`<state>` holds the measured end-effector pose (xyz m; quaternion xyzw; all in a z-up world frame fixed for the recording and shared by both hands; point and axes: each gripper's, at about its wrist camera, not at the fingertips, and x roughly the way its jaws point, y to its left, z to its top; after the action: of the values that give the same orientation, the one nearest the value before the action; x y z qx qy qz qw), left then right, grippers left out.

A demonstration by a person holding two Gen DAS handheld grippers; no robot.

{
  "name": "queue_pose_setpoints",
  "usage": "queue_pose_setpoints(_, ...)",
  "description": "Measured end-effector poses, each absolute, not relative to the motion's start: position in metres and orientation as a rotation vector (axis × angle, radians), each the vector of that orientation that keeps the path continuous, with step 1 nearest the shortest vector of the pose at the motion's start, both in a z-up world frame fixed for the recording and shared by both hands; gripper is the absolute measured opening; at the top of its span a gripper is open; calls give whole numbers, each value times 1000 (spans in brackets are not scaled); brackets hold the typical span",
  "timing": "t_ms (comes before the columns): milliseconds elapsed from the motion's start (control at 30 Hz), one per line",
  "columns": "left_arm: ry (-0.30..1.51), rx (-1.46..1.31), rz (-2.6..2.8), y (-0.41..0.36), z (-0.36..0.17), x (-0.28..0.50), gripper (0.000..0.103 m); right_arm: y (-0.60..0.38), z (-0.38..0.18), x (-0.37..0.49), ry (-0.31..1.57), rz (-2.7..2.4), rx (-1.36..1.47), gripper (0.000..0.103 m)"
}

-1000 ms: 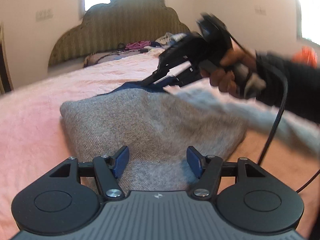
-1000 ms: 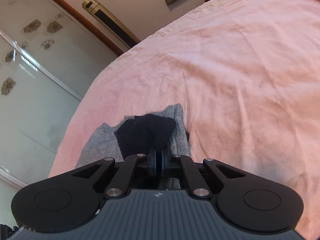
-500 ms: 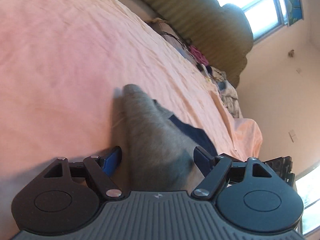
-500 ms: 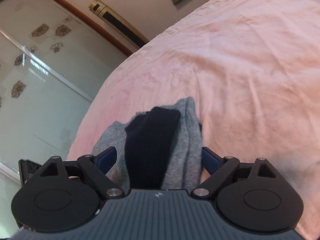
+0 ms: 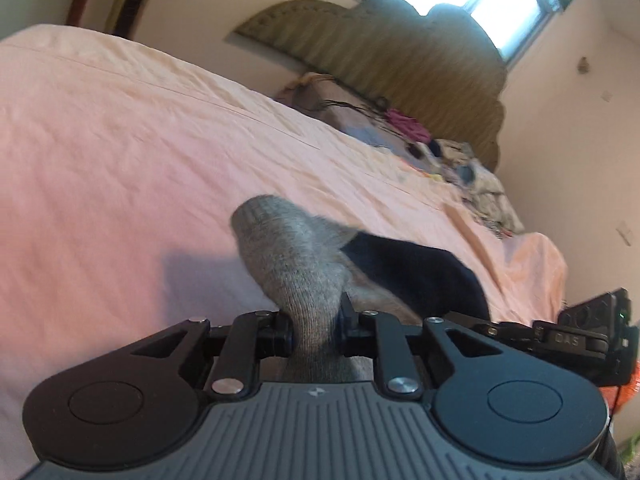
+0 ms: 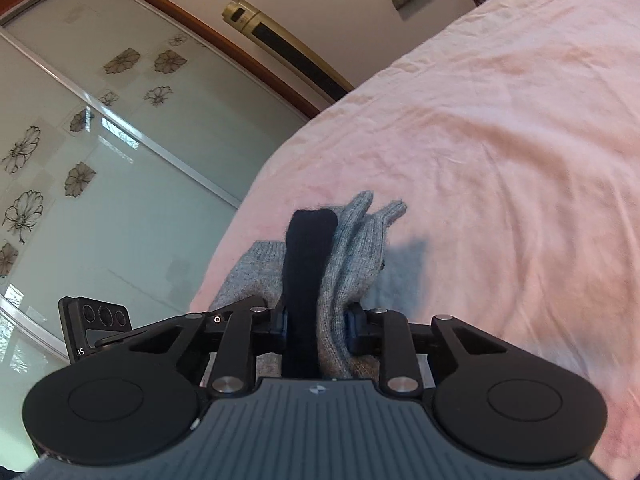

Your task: Fold small clothes

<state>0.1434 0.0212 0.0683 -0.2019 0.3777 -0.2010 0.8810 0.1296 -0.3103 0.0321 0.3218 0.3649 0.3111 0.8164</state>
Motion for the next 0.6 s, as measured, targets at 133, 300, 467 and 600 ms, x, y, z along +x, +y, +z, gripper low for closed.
queue_pose_setpoints(133, 851, -408, -259, 43, 46, 165, 20, -307, 8, 163, 829, 552, 745, 40)
queue_pose_setpoints(300, 817, -542, -435, 63, 41, 86, 56, -324, -4, 125, 875, 530, 715, 67)
queue_pose_setpoints(467, 909, -655, -530, 42, 10, 38, 68, -338, -11, 62, 919, 593, 716, 72)
queue_pose_setpoints(600, 927, -555, -476, 23, 10, 47, 19, -321, -14, 50, 939, 620, 684, 55)
